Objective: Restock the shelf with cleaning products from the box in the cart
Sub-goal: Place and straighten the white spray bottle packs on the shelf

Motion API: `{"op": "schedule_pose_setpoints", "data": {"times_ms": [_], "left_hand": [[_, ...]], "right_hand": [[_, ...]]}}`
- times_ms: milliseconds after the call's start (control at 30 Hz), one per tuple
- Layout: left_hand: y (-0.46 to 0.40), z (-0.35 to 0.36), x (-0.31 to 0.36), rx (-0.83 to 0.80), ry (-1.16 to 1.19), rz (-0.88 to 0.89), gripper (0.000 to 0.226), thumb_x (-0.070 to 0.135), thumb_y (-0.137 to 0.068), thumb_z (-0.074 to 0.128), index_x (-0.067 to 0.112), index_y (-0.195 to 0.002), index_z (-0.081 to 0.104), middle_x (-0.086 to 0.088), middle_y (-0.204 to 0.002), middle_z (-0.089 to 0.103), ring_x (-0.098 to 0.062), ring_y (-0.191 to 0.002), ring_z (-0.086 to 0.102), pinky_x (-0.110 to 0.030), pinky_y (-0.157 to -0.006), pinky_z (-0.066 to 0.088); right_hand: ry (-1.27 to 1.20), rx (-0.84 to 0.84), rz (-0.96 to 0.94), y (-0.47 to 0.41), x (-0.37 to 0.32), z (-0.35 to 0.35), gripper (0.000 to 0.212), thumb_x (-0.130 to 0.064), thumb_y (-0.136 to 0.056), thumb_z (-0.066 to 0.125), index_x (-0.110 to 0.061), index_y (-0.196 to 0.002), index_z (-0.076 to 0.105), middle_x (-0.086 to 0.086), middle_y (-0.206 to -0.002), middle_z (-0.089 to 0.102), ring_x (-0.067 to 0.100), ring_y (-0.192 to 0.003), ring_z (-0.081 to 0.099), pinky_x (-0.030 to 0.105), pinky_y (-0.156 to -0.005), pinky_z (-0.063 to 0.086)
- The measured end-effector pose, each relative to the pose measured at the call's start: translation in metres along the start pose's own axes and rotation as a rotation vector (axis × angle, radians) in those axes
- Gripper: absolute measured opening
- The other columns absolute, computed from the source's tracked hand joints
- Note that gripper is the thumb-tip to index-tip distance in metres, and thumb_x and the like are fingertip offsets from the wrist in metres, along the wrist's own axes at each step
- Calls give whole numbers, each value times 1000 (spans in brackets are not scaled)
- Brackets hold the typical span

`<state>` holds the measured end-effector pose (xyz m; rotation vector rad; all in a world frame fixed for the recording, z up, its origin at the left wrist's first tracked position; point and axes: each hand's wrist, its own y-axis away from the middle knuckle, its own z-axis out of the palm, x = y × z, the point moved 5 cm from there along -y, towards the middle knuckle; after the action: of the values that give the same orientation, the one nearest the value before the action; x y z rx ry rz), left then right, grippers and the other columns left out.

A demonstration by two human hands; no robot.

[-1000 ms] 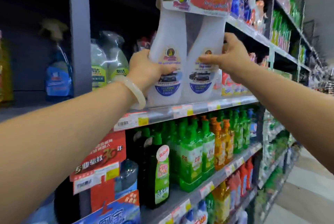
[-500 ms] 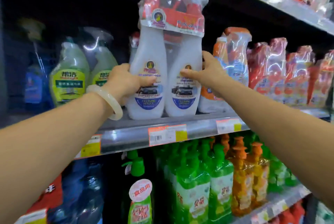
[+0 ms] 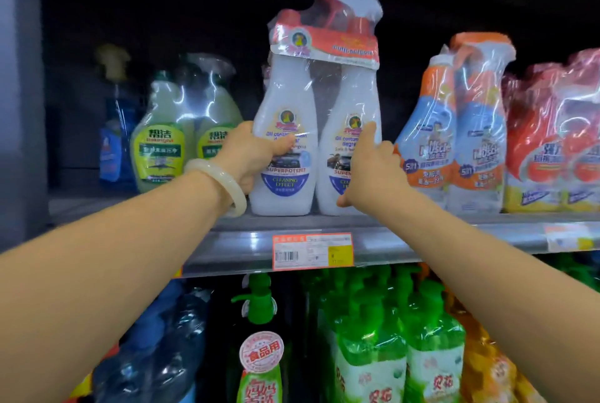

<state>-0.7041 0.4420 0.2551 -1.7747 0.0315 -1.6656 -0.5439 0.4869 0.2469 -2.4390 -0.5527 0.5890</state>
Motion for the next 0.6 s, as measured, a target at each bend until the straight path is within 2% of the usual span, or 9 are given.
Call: {"op": "schedule_pose_setpoints", "data": {"times_ms": [100, 267, 367, 433, 533, 600], "left_hand": [[2, 1, 0, 9, 19, 1, 14, 3, -84, 67, 14, -78, 60, -7, -81, 67, -21, -72, 65, -40, -77, 56], [2, -1, 3, -84, 14, -85, 10, 6, -85, 65, 14, -84, 59, -10, -85, 68, -24, -76, 66, -45, -78, 55], [0, 1, 2, -105, 11, -90, 5, 7, -87, 63, 11, -89, 60, -12, -90, 69, -25, -78, 66, -44, -77, 55], [-3, 3, 0, -82, 8, -68, 15, 8, -88, 63, 6, -103, 60, -15, -98, 68, -25, -78, 66, -42, -76, 56], [-7, 5, -3, -38, 54, -60, 37, 8, -87, 65, 4, -120, 50, -16, -107, 66, -23, -78, 65, -39, -70, 56], [-8, 5, -4, -40, 70, -52, 27, 8, -87, 64, 10, -109, 49, -12, -103, 65, -21, -78, 64, -38, -70, 56]], "right_hand": [[-15, -2, 11, -3, -1, 2, 116, -14, -77, 76, -4, -148, -15, 29, -142, 26, 40, -127, 38, 41, -102, 38], [3, -56, 13, 3, -3, 1, 126, -22, -72, 81, -4, -146, -19, 30, -143, 21, 42, -128, 35, 42, -102, 38], [3, -62, 32, 2, -4, 1, 124, -22, -73, 80, -3, -146, -19, 32, -145, 20, 42, -130, 34, 43, -102, 38], [40, -49, 44, -1, -5, 2, 120, -21, -77, 77, -1, -145, -20, 35, -146, 15, 44, -131, 34, 43, -103, 38], [74, -69, 76, -3, -6, 4, 119, -22, -79, 75, 1, -144, -22, 39, -148, 6, 48, -132, 33, 43, -106, 35], [92, -93, 88, -1, -6, 4, 120, -24, -80, 75, 3, -143, -23, 39, -148, 0, 48, -135, 28, 43, -110, 30]]}}
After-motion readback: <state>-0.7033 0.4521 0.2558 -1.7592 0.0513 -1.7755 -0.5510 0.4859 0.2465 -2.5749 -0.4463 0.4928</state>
